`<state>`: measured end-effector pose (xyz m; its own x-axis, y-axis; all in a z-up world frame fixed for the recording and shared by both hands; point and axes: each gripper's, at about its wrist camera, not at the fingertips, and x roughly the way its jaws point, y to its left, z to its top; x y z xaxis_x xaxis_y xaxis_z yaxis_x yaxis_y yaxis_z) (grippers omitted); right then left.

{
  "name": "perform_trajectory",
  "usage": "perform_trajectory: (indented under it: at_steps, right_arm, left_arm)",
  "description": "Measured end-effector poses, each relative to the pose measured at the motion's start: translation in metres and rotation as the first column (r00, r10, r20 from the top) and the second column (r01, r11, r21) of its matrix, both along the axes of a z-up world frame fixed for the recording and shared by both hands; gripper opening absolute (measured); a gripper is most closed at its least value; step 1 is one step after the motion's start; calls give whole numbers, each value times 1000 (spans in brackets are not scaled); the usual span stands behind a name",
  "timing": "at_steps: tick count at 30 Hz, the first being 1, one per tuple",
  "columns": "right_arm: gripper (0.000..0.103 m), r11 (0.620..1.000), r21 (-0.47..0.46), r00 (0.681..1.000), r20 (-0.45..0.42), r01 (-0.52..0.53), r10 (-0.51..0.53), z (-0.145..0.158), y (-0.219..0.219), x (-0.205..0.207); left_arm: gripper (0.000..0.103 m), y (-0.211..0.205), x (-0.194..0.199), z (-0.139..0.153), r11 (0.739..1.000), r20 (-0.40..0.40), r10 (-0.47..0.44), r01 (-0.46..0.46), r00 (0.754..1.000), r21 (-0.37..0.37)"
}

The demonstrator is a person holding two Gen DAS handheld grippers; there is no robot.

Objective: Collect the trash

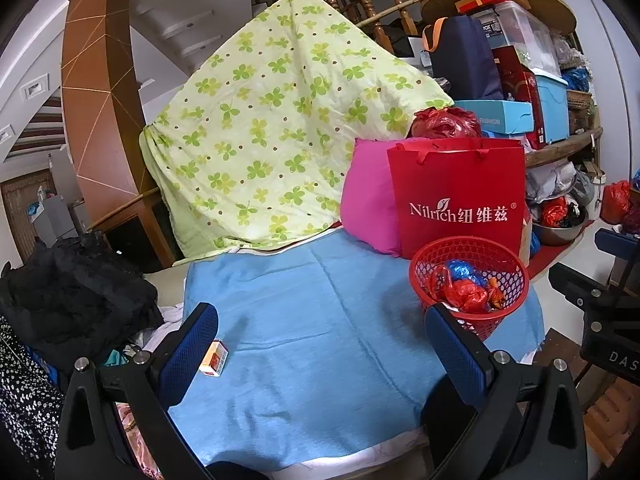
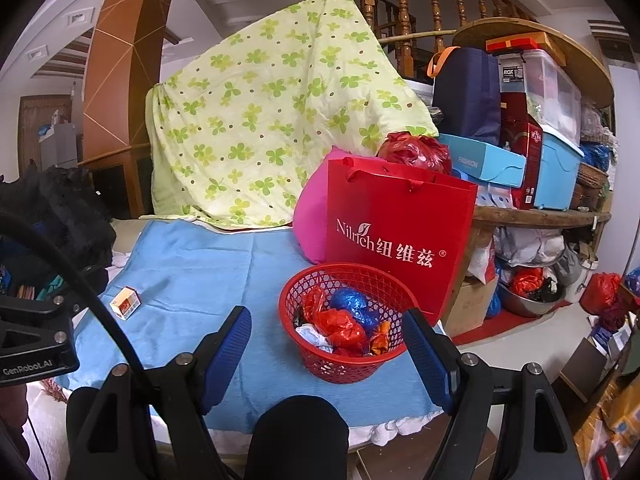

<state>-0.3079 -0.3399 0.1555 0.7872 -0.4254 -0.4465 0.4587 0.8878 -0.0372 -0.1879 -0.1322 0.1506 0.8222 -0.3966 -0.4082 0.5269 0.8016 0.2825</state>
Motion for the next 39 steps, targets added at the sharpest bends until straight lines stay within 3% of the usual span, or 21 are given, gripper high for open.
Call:
perform_trajectory:
  at_steps: [39]
  right_arm:
    - [80,1000,-3,998,-66,-22,22,-14,1,16]
  left_arm:
    - [103,6,11,-16,999,-43,33,-32,999,13]
